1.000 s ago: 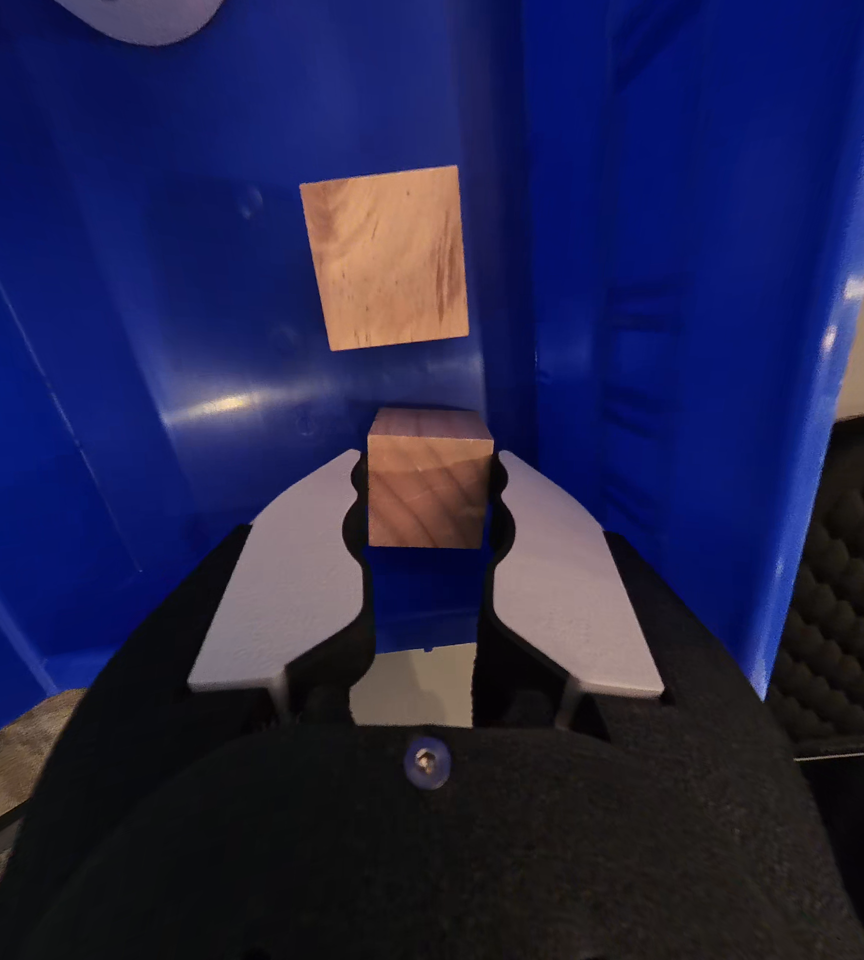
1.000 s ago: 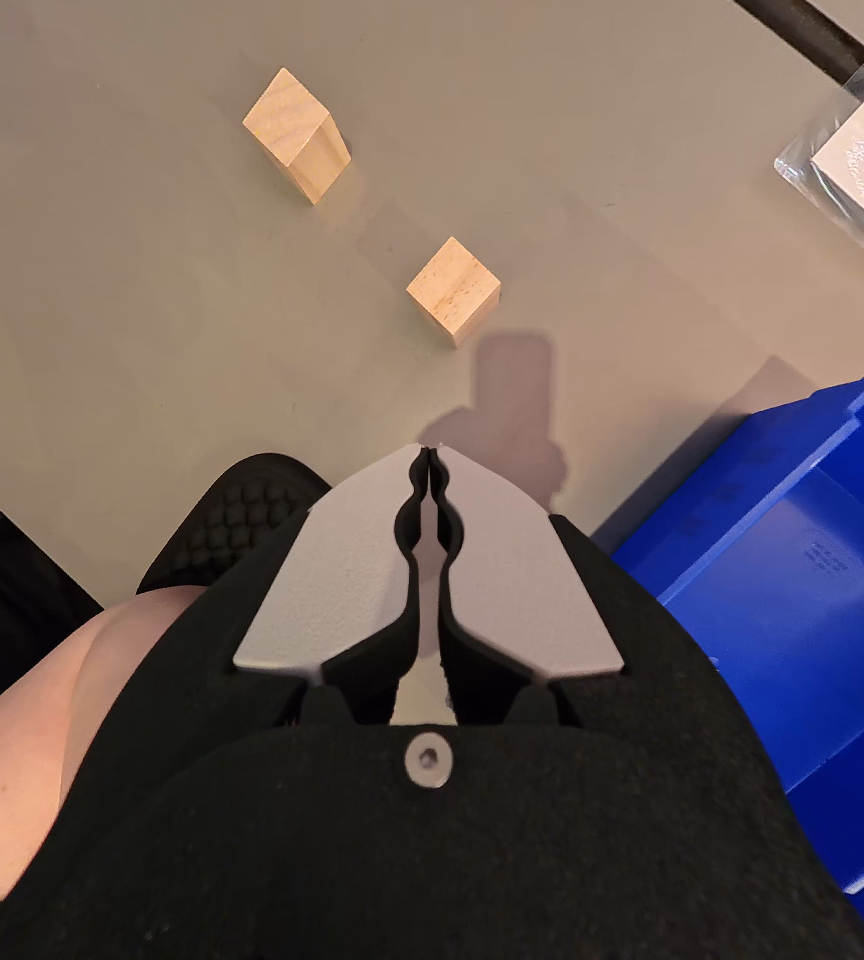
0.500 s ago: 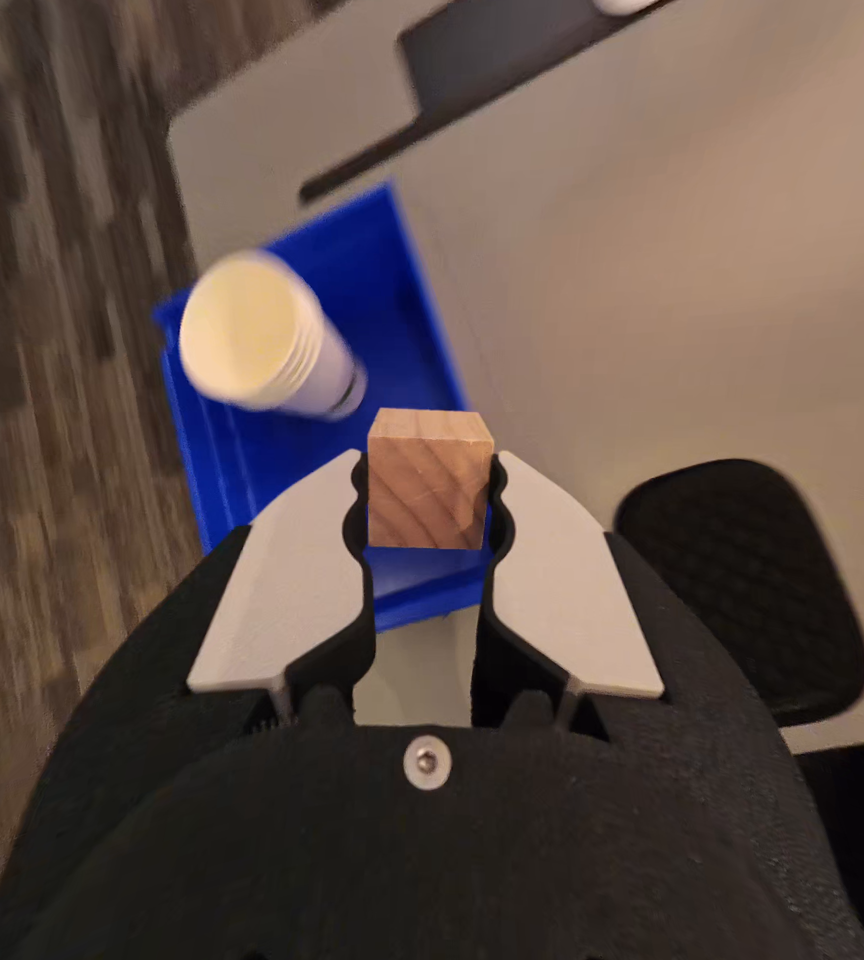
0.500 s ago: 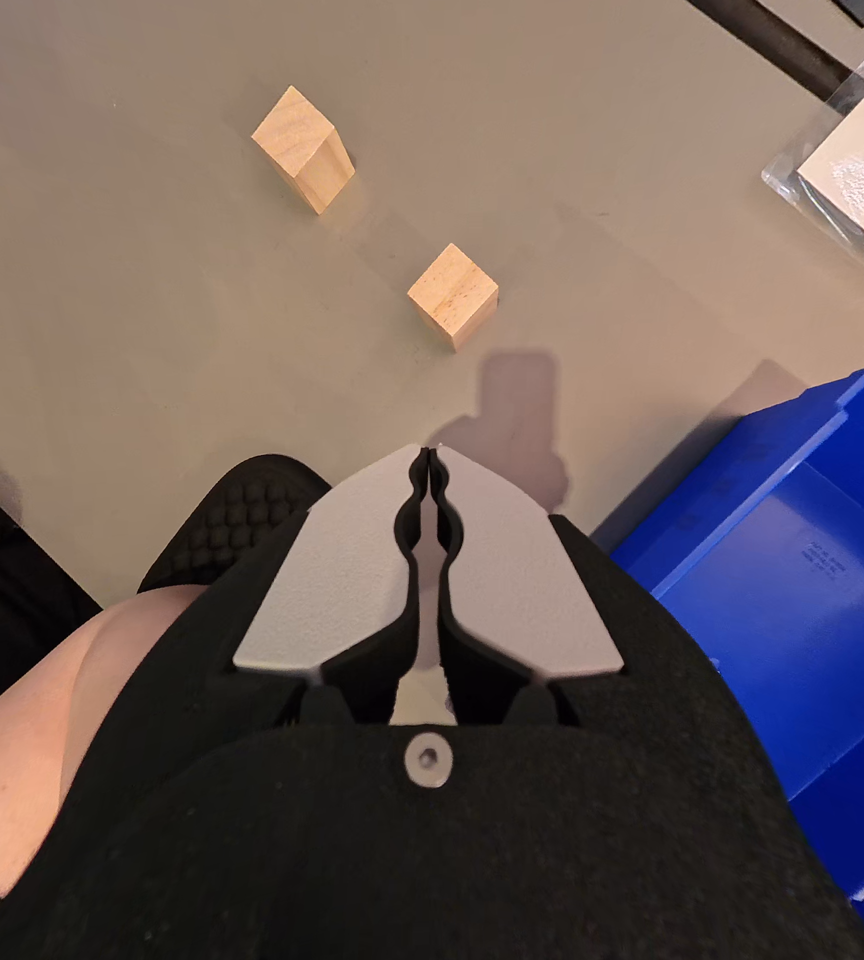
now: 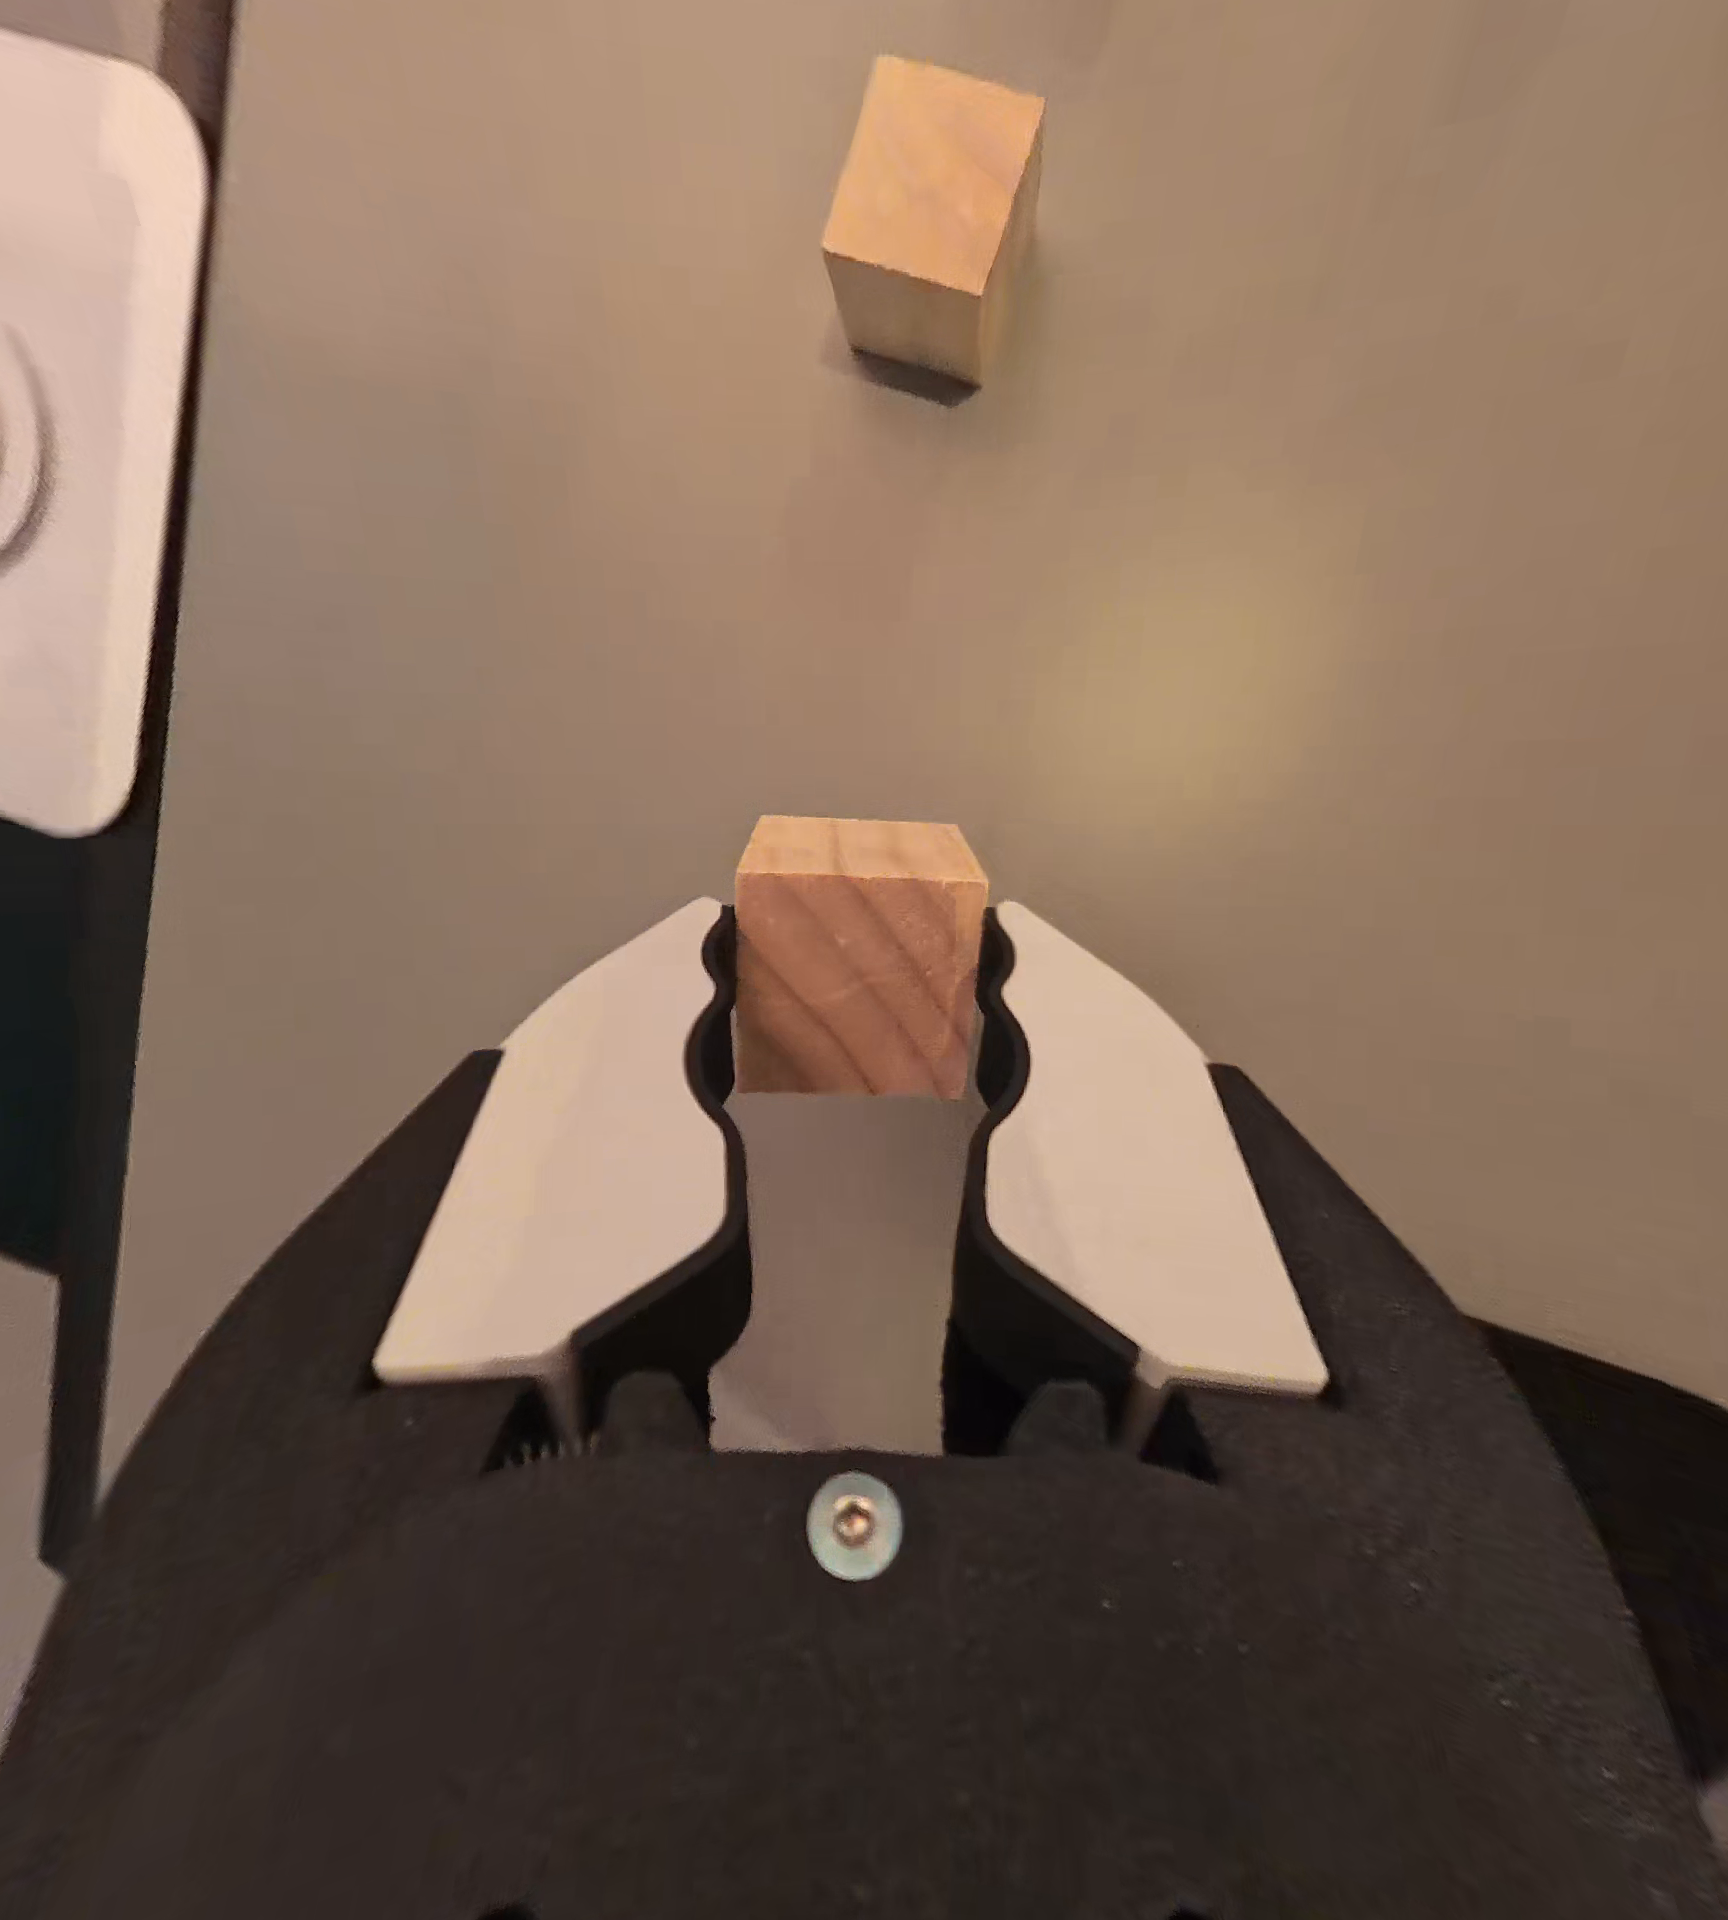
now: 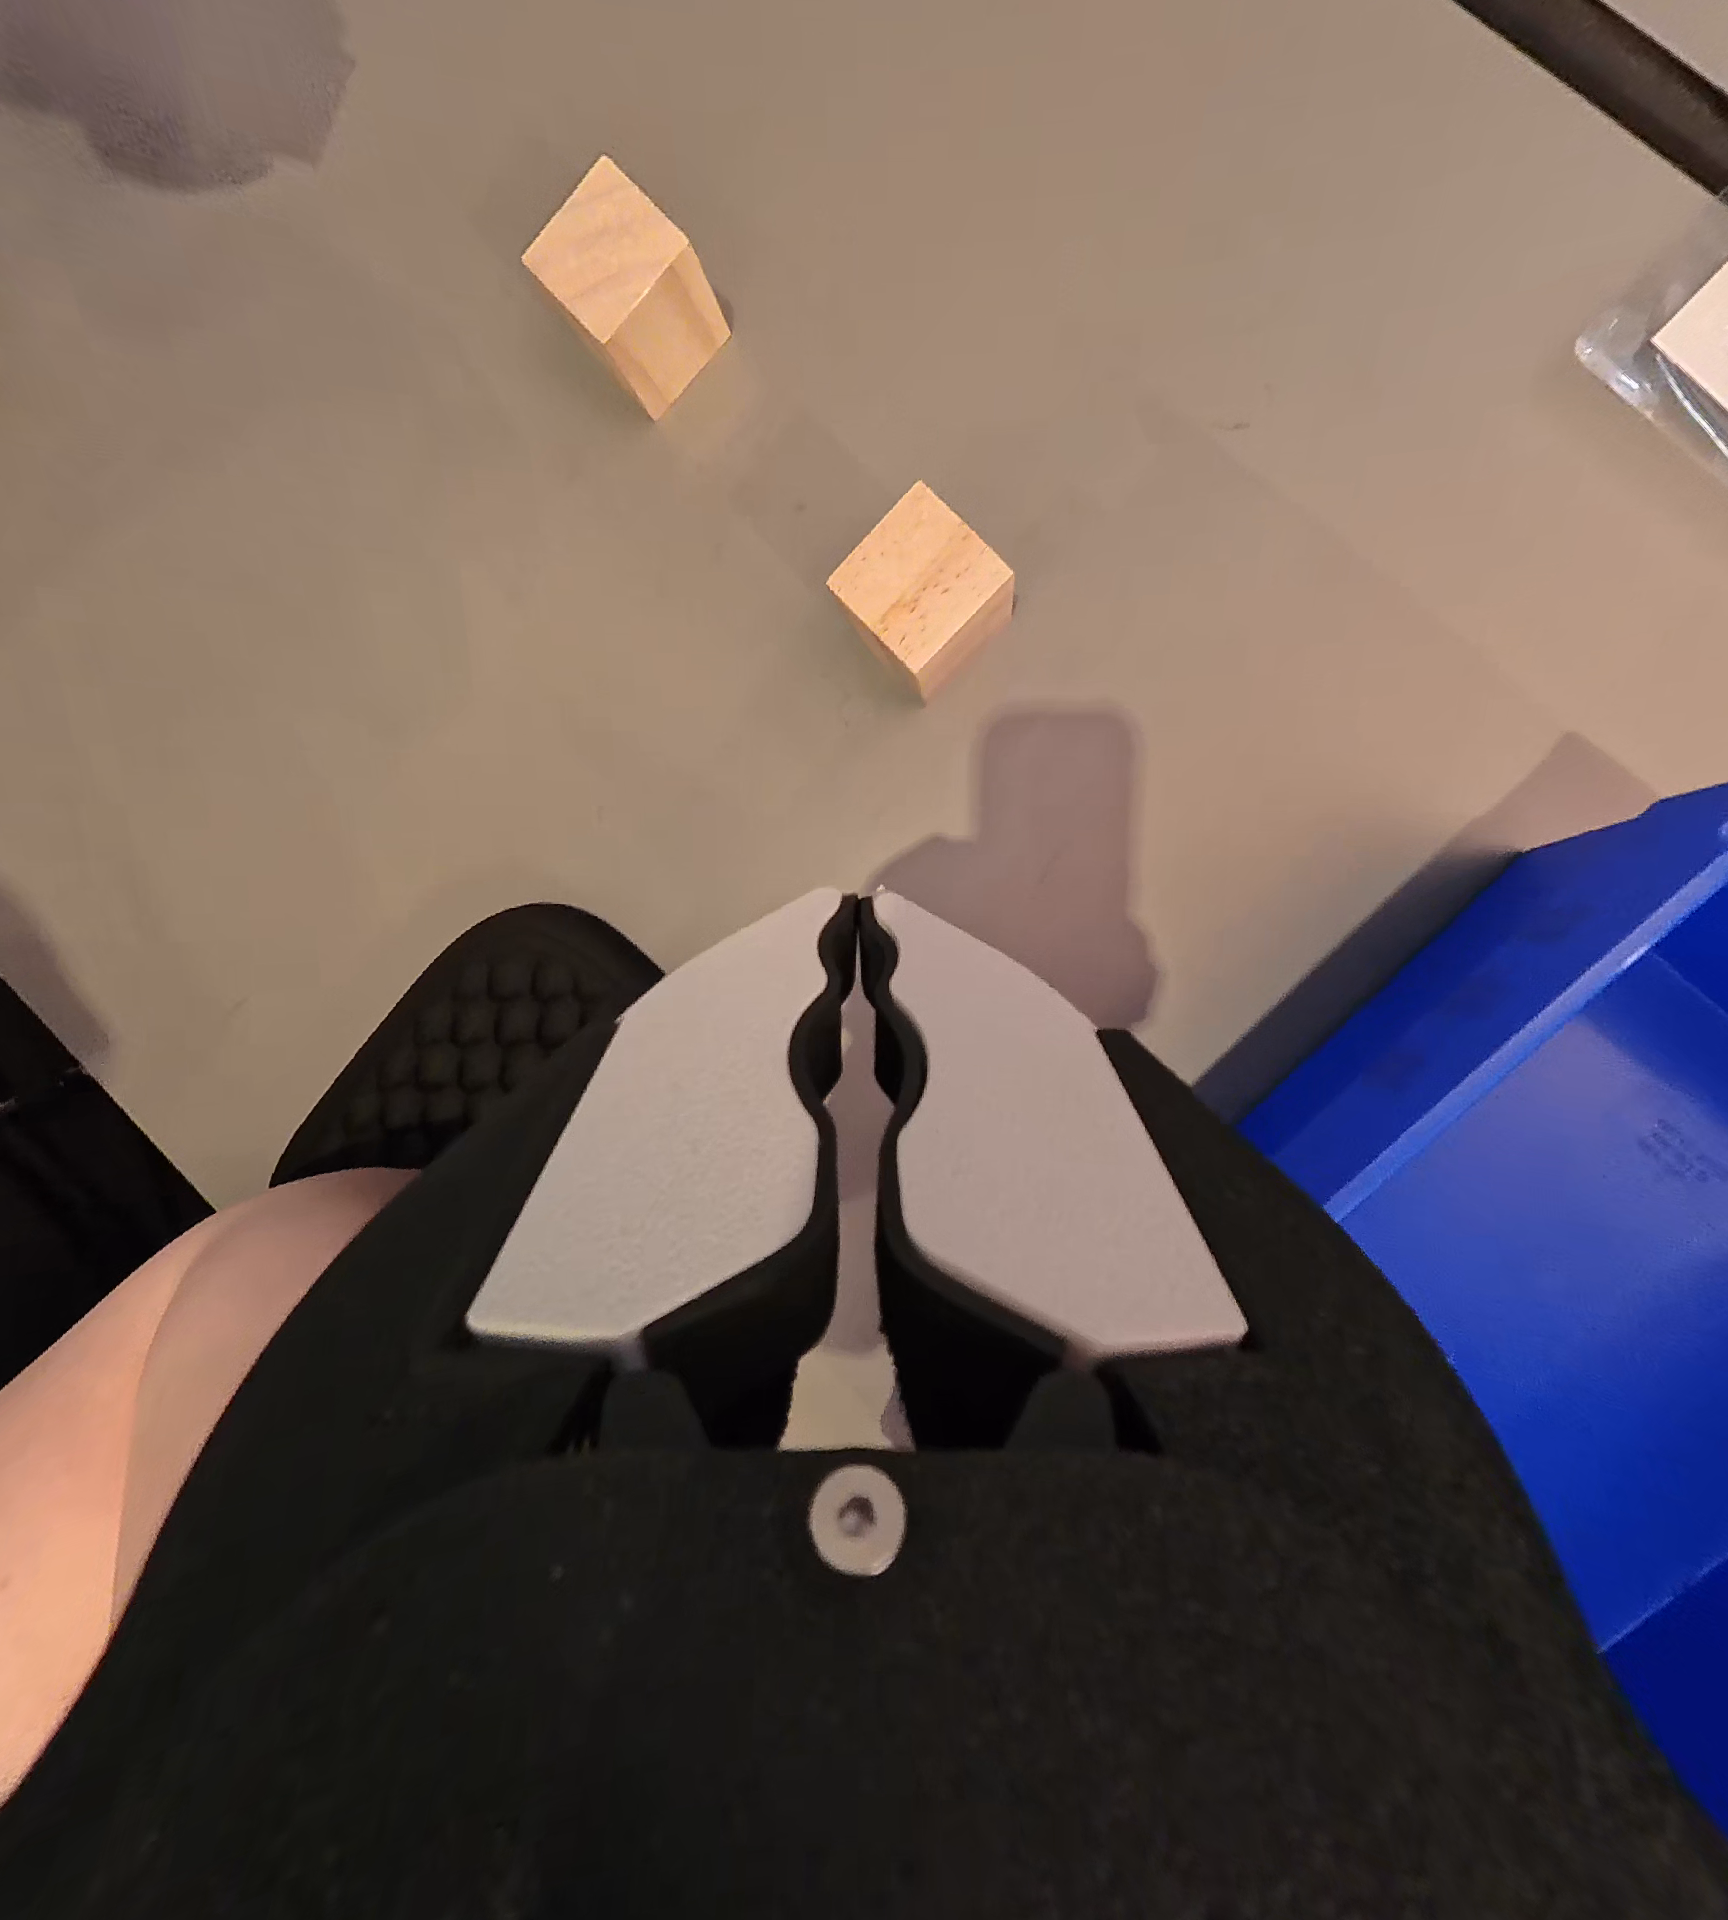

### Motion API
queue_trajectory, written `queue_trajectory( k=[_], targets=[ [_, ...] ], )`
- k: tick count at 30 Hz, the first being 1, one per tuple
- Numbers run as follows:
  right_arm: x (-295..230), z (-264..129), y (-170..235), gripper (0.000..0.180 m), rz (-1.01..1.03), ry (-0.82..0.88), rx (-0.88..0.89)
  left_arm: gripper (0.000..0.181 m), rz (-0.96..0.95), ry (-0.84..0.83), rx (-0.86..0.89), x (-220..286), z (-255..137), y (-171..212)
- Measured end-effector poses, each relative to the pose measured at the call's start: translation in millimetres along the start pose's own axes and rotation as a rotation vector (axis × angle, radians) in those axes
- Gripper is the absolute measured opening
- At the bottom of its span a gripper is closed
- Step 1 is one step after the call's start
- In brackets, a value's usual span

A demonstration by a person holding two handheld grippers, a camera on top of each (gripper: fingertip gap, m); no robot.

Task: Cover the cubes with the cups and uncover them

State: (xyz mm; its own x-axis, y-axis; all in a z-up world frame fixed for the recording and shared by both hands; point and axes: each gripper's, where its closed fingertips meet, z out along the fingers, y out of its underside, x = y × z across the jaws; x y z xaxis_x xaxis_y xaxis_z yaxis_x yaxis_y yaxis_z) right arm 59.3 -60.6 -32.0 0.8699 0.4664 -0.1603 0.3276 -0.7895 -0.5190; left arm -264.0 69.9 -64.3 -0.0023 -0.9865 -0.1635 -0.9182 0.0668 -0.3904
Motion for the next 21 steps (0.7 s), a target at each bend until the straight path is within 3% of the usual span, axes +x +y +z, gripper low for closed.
queue_trajectory(
  k=[8, 21],
  targets=[
    [-0.1, -0.2, -1.9, 0.000, -0.007, 0.007, 0.003, 0.044, 0.163, 0.061, -0.045, -13.3, 45.9, 3.1],
    [-1.8, 3.5, -1.9, 0.000, -0.010, 0.001, -0.017, 0.044, 0.173, 0.157, -0.143, -17.4, 71.4, 28.2]
  ],
)
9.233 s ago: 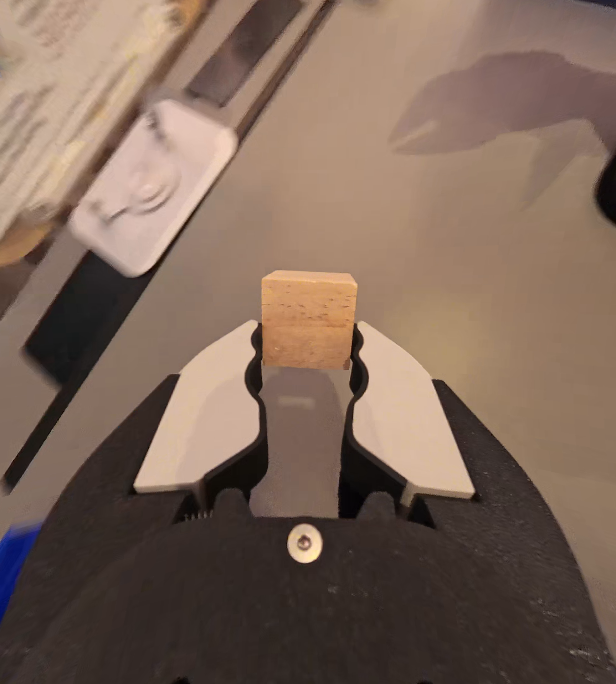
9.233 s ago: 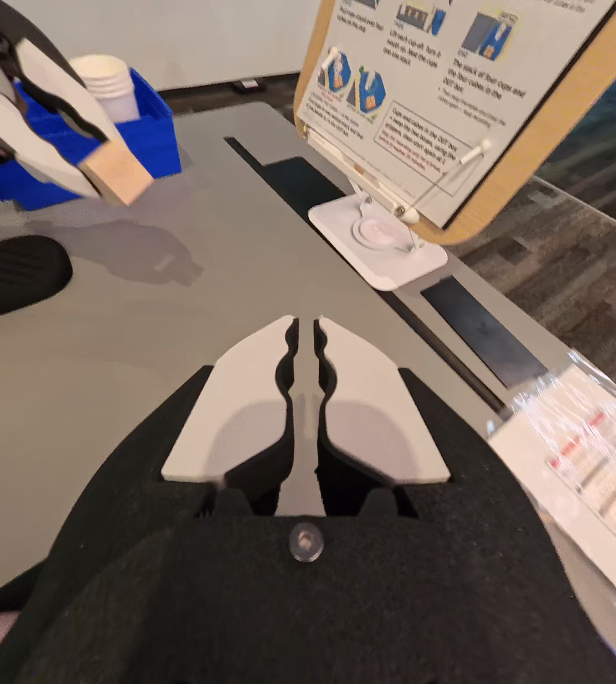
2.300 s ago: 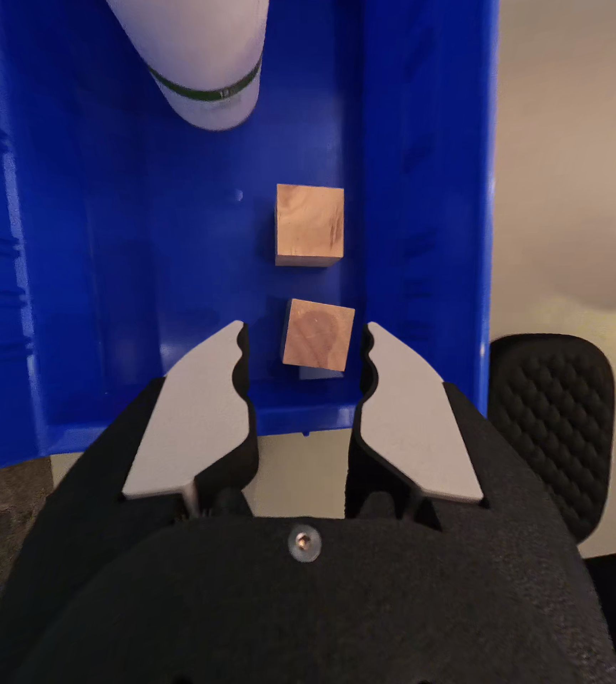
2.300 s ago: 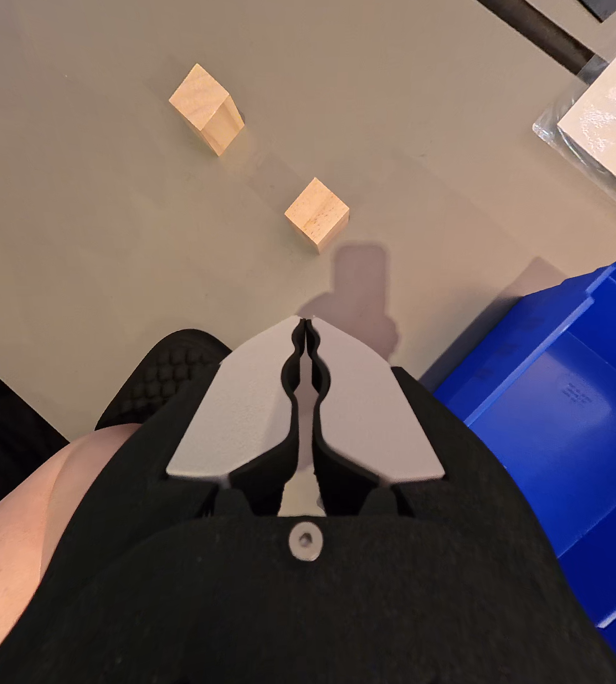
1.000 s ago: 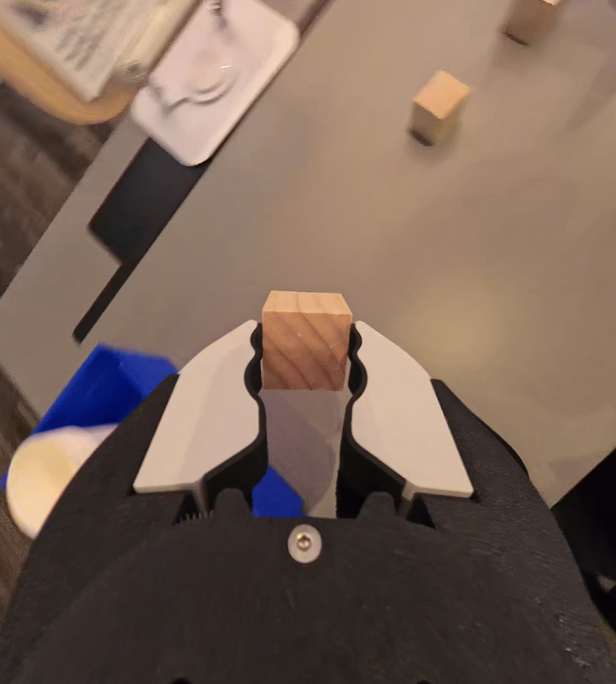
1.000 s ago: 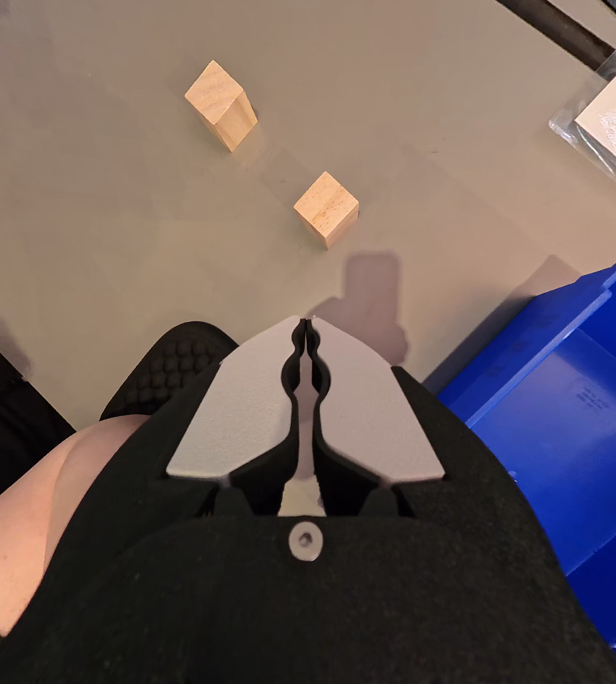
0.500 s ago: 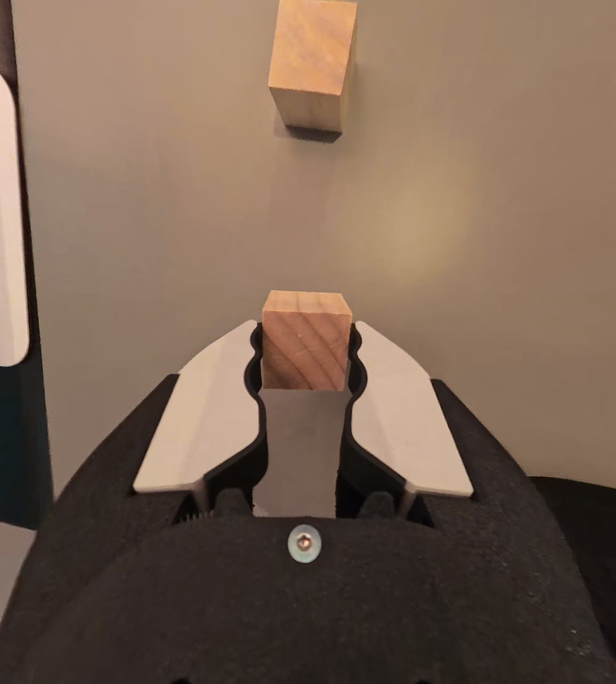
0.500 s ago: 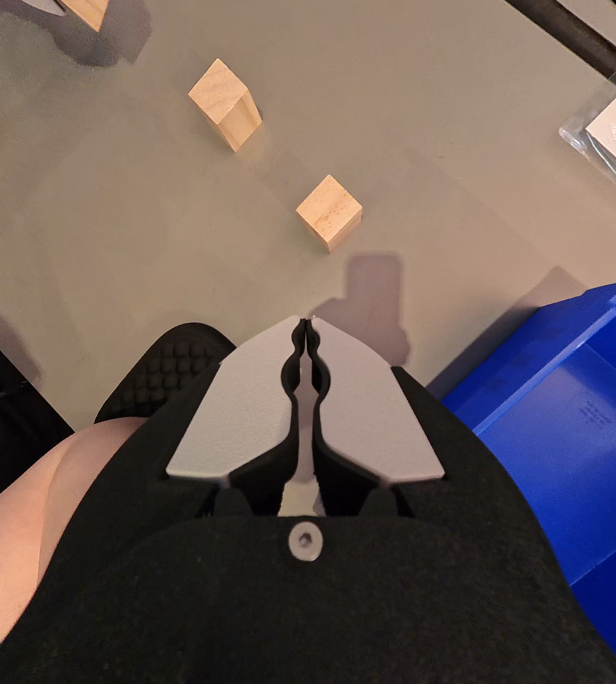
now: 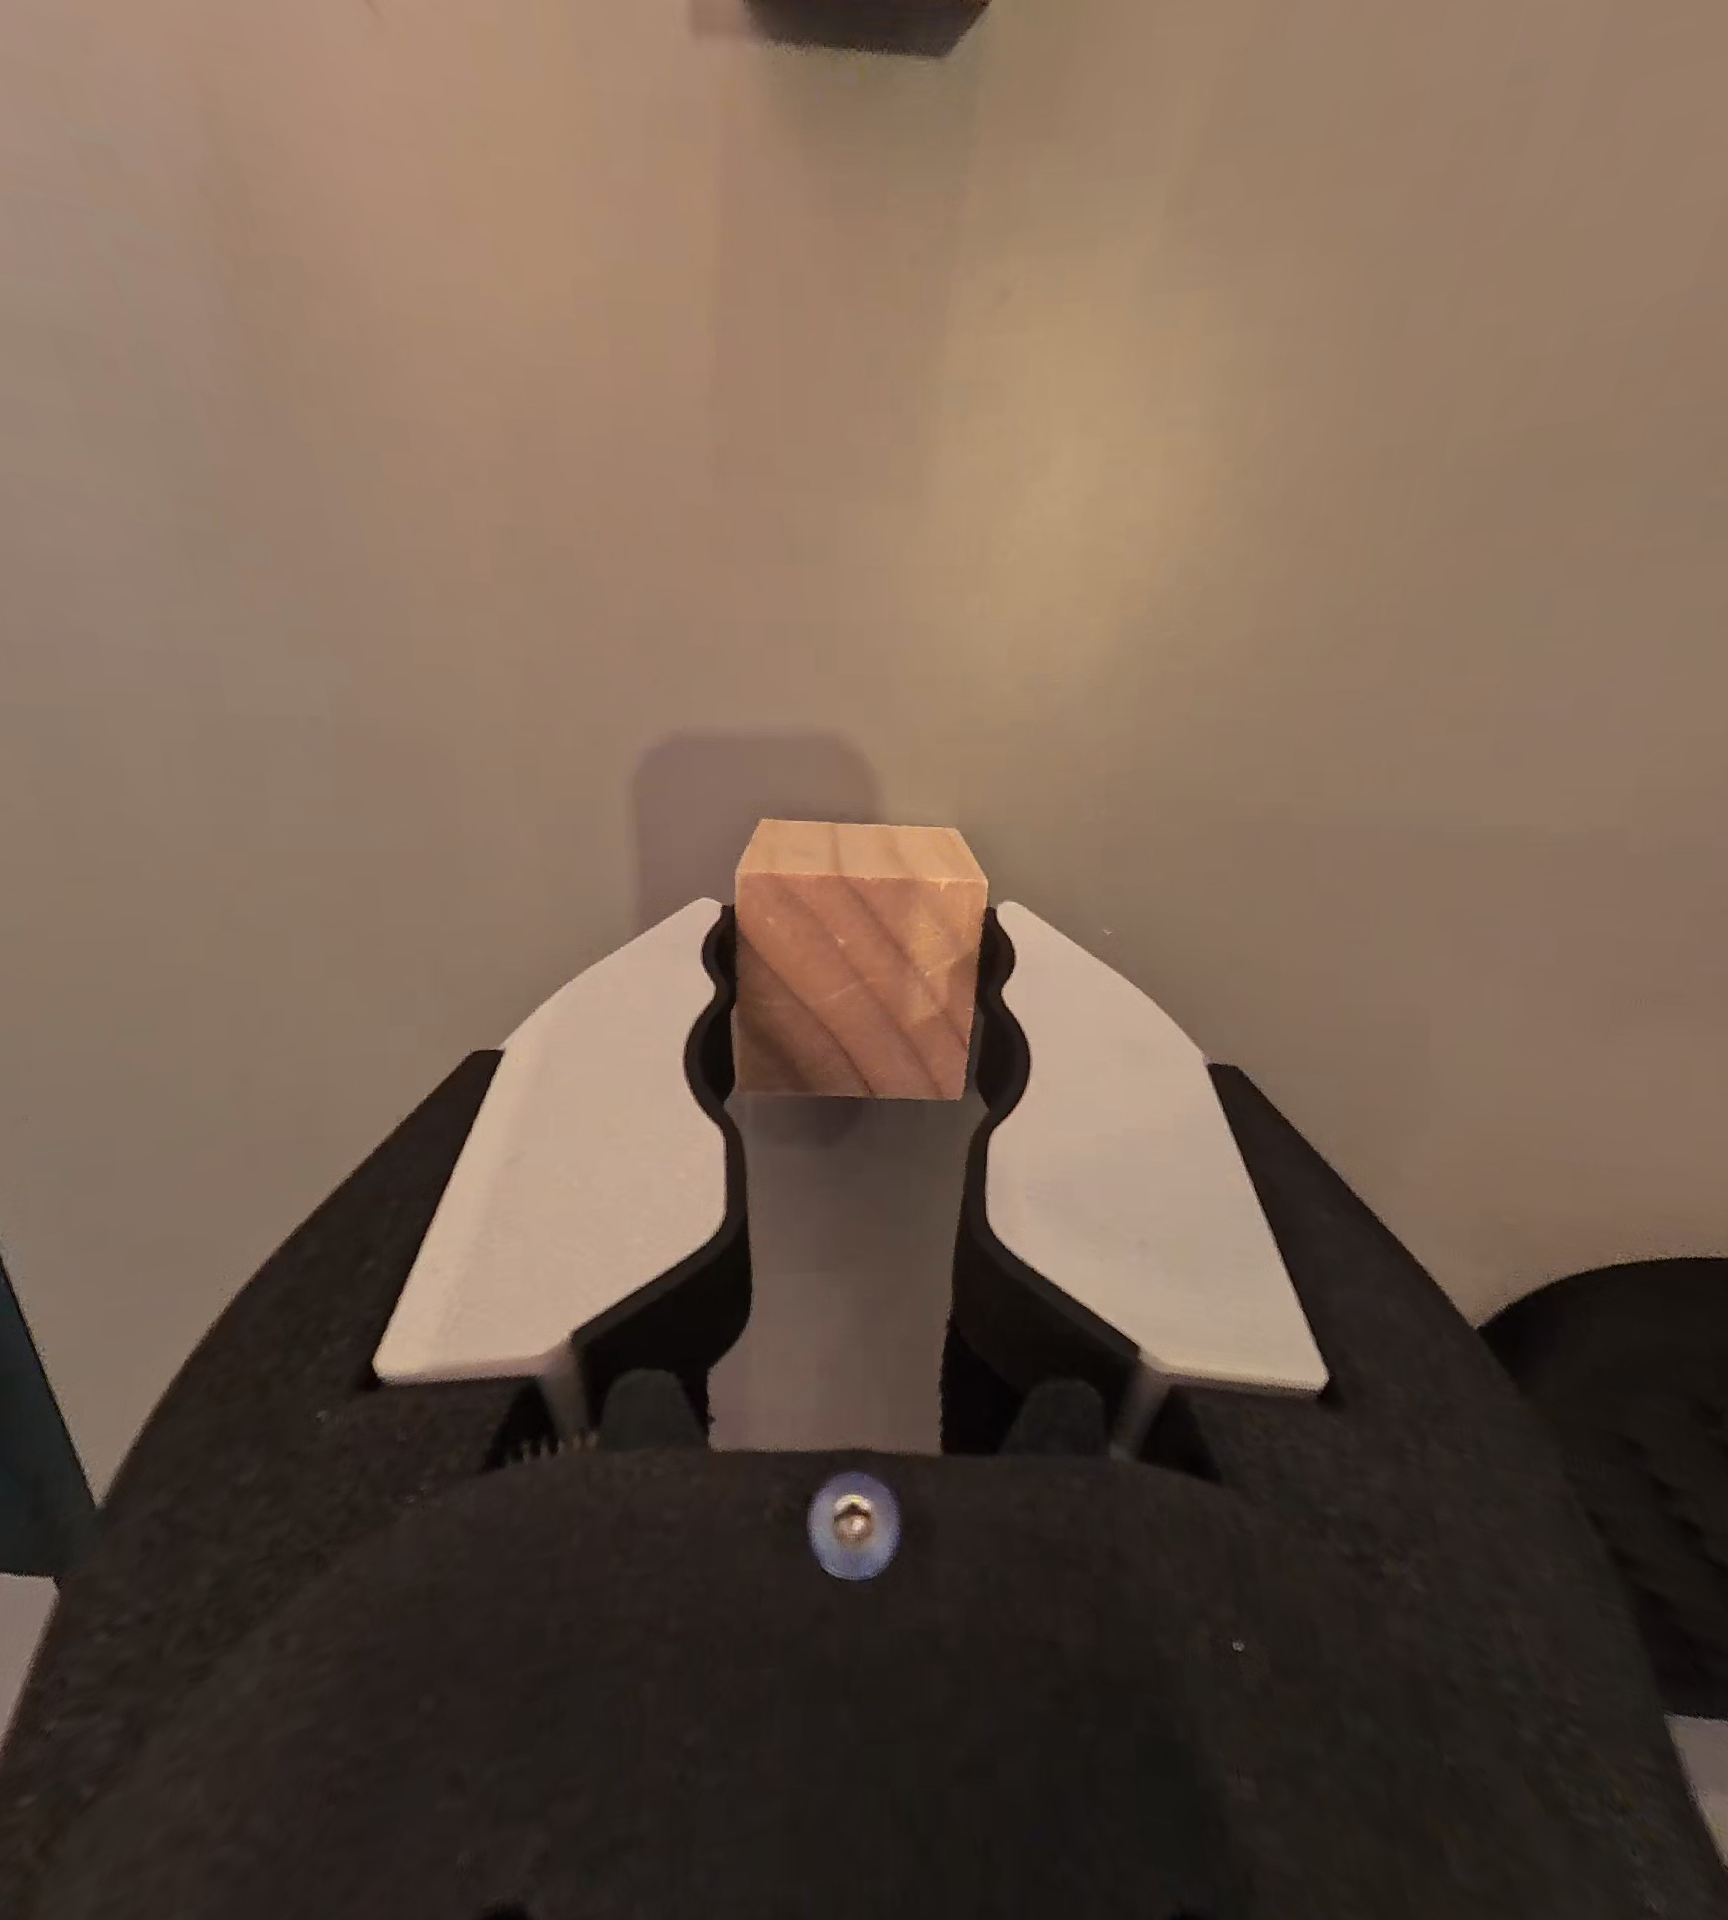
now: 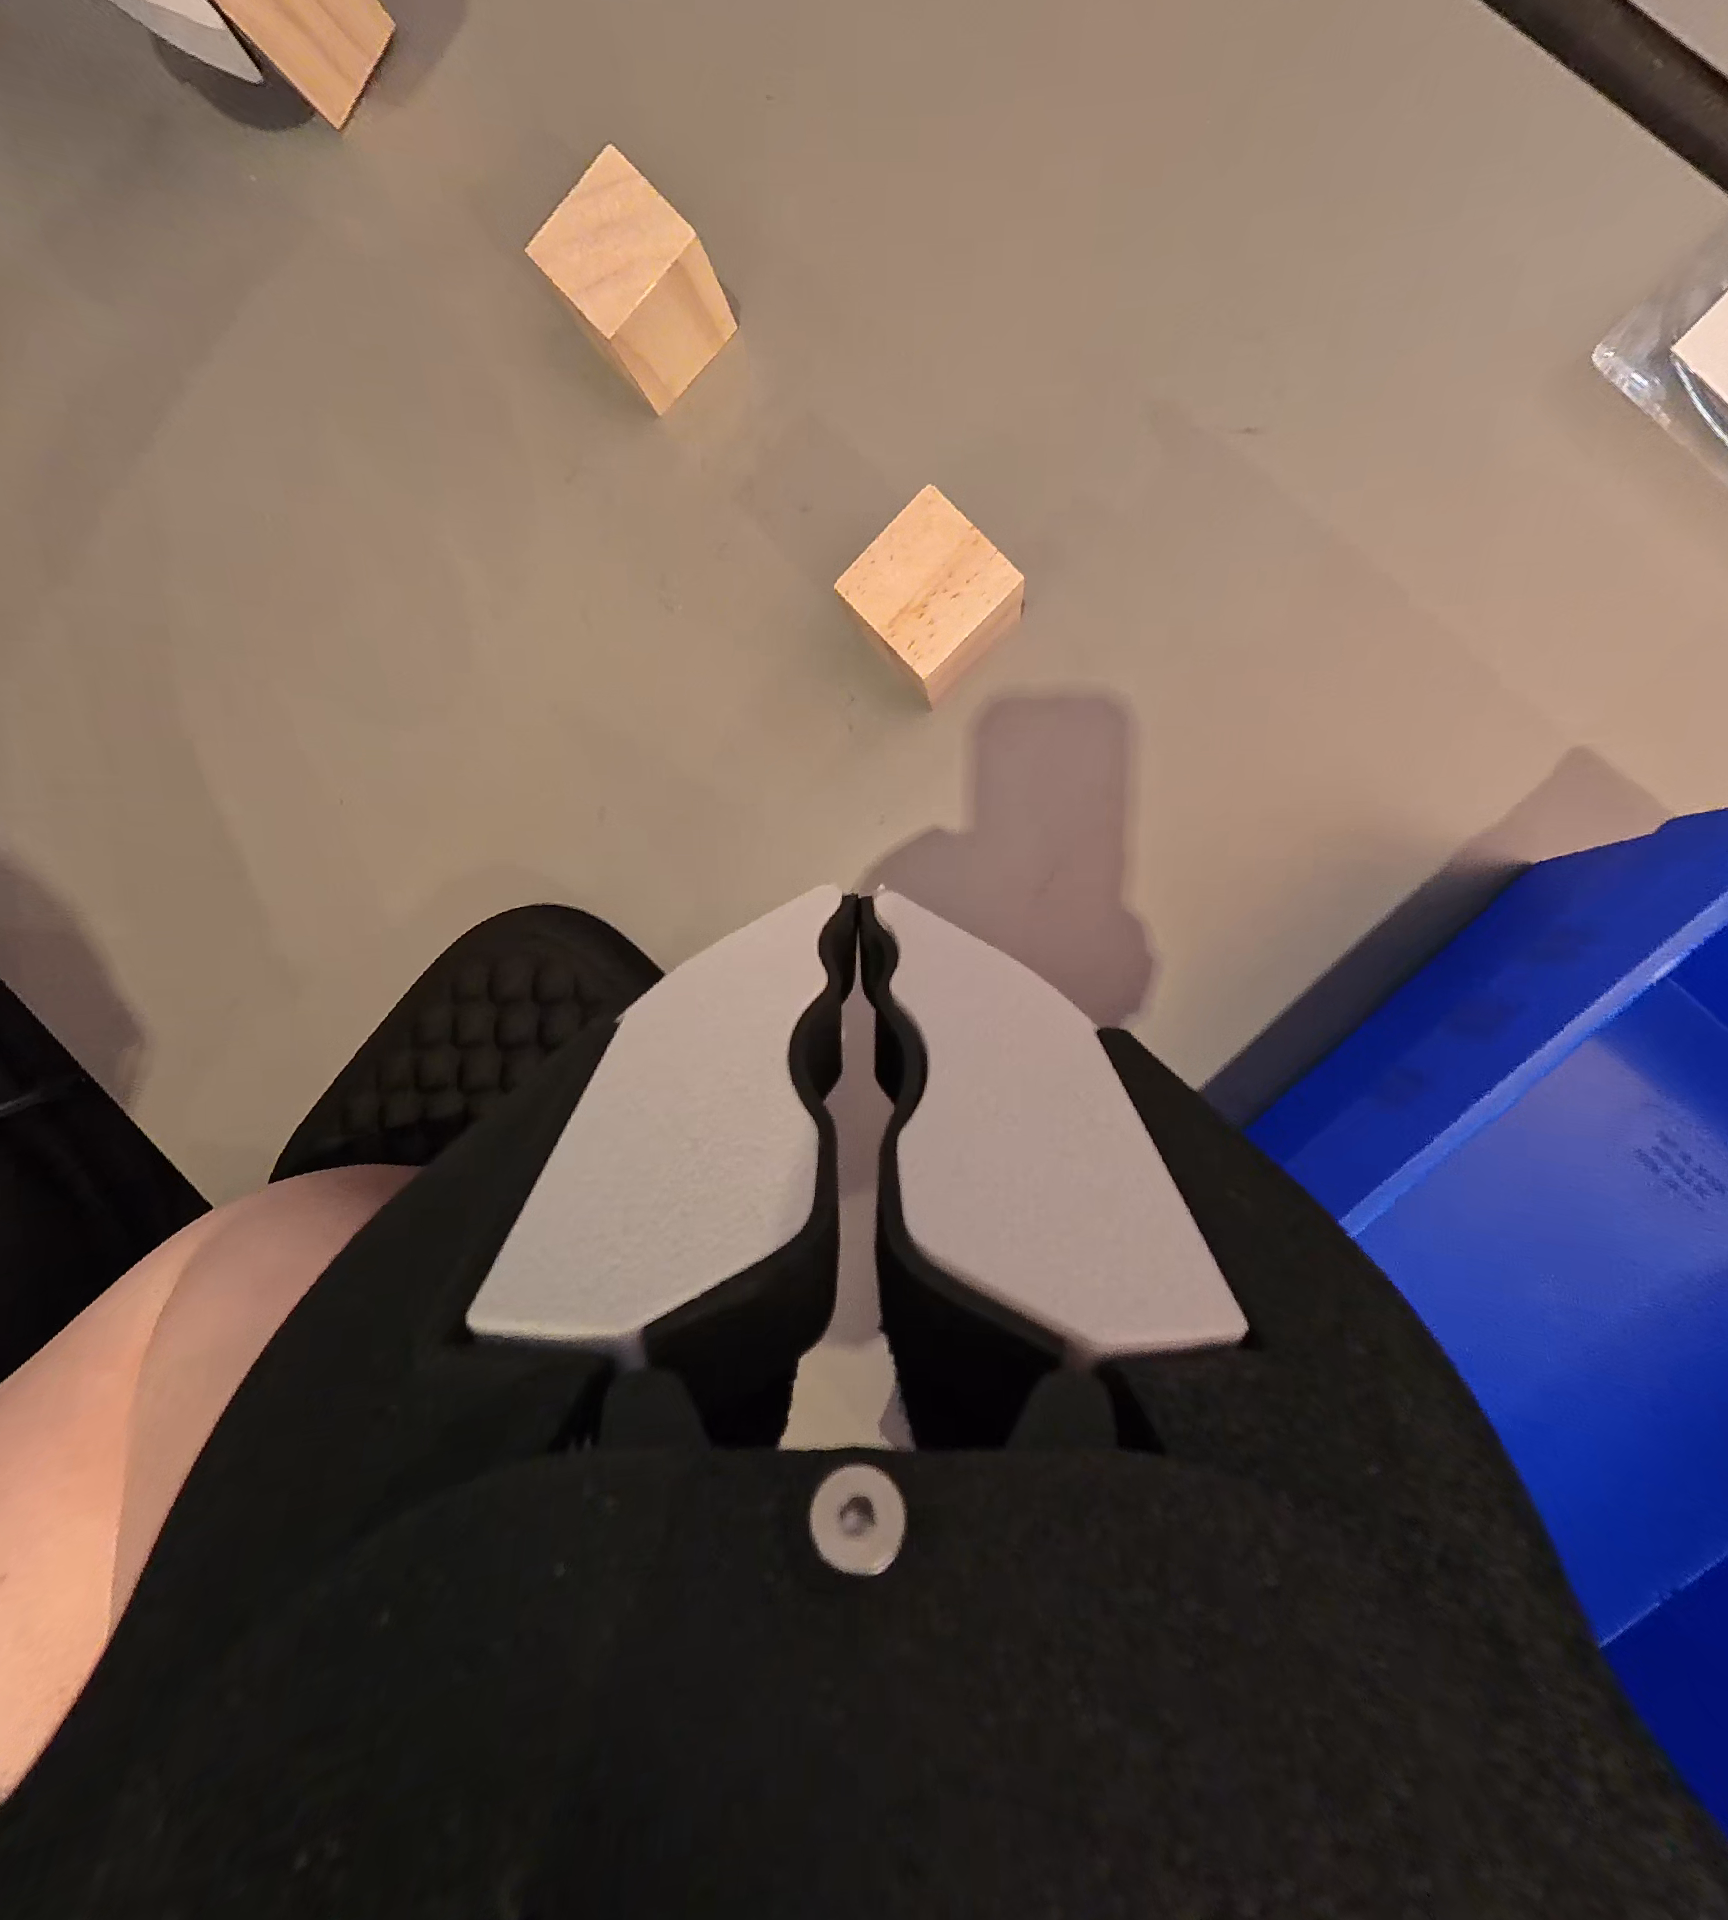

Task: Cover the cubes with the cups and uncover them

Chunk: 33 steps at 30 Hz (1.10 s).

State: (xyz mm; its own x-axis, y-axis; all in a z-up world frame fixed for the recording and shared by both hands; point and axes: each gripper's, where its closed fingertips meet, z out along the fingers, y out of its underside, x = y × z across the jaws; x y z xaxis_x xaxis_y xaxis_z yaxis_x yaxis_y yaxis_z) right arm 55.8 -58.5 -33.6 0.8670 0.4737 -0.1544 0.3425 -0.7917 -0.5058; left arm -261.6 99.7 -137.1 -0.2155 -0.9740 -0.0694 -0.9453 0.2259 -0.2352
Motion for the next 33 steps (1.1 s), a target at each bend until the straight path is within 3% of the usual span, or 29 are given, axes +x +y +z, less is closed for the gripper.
queue_trajectory(
  k=[7, 12, 16, 20, 24, 27, 29, 33],
  targets=[
    [-2.1, 1.5, -2.2, 0.000, -0.012, -0.001, -0.008, 0.044, -0.042, 0.029, 0.016, -0.8, 1.8, -1.7],
    [-2.0, 2.6, -1.6, 0.000, -0.013, -0.008, -0.014, 0.049, -0.046, -0.038, 0.067, -6.0, -13.0, -8.1],
    [-0.7, 2.5, -0.4, 0.000, -0.005, -0.010, -0.014, 0.051, -0.061, -0.139, 0.179, -2.7, -61.1, -23.0],
    [-1.0, 3.0, 0.7, 0.000, -0.004, -0.013, -0.020, 0.048, -0.129, -0.489, 0.337, -8.7, -151.3, -14.8],
    [-2.4, 3.1, -1.2, 0.000, -0.015, -0.018, -0.016, 0.029, -0.312, -0.921, 0.473, 7.4, -248.6, 58.6],
    [-3.1, 3.6, -3.2, 0.000, -0.018, -0.012, -0.024, 0.013, -0.519, -1.116, 0.464, 28.5, -282.5, 142.2],
    [-4.5, 4.2, -2.6, 0.000, -0.027, -0.009, -0.039, 0.000, -0.652, -1.122, 0.456, 44.0, -281.8, 187.6],
    [-4.1, 4.1, 0.3, 0.000, -0.012, 0.003, -0.065, 0.000, -0.698, -0.978, 0.401, 72.0, -248.1, 235.8]
  ],
)
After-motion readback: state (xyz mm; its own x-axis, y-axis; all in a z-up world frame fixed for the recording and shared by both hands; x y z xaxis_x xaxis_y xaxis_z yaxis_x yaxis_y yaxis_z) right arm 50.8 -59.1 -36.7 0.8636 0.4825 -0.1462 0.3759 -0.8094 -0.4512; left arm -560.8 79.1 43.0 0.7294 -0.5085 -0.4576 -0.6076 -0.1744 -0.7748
